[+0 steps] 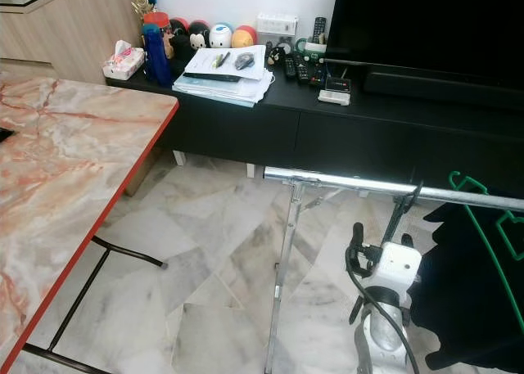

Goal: Hang hanger

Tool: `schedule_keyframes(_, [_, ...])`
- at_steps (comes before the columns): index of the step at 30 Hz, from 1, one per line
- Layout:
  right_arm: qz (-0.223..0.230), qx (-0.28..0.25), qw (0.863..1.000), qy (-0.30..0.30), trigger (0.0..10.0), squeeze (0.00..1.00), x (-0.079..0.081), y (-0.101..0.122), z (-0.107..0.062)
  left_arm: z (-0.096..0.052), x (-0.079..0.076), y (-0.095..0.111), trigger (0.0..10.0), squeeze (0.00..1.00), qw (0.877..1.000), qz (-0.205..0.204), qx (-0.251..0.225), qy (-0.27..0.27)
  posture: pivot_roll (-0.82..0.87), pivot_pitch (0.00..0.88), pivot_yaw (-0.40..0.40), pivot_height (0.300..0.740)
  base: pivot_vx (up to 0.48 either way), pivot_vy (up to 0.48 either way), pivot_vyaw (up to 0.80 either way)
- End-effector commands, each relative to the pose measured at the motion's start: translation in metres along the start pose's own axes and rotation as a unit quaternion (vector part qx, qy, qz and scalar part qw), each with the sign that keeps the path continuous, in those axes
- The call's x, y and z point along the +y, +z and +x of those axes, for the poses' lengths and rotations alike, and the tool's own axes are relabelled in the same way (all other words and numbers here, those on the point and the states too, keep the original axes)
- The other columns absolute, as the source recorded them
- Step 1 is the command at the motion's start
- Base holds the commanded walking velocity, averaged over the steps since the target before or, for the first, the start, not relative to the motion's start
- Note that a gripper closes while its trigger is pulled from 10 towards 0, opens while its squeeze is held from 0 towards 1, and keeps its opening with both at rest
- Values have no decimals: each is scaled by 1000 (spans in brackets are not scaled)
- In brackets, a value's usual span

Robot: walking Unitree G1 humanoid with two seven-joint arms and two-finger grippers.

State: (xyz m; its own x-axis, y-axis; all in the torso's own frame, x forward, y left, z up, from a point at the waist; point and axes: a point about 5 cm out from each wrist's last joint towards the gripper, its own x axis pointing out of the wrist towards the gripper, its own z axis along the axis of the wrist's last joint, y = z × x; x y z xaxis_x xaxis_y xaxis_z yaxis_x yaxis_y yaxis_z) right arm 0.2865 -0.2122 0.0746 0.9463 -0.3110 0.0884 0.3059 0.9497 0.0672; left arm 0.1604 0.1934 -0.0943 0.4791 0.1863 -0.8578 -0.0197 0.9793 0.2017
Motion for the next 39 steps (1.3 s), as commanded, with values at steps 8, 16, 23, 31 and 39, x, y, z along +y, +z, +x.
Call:
schedule_keyframes(8, [-10,-48,999,-19,10000,0,-9,19,-7,-7,-55,6,10000,0,995,-17,-15,-101,27,167,-64,740,0,0,0])
schedule_keyframes(16, [-24,-64,996,-50,10000,0,-17,32,-14,-7,-54,6,10000,0,995,-16,-16,-100,25,162,-66,740,0,0,0])
schedule_keyframes(23, [-51,-28,986,-154,10000,0,-52,26,-32,-7,-54,7,10000,0,995,-14,-17,-99,21,160,-67,740,0,0,0])
schedule_keyframes(31, [-19,72,962,-264,10000,0,-83,-4,-43,-7,-54,7,10000,0,995,-13,-19,-99,14,149,-66,740,0,0,0])
schedule_keyframes(39, [5,193,950,-245,10000,0,-79,-47,-49,-7,-54,7,10000,0,995,-14,-19,-98,22,140,-69,740,0,0,0])
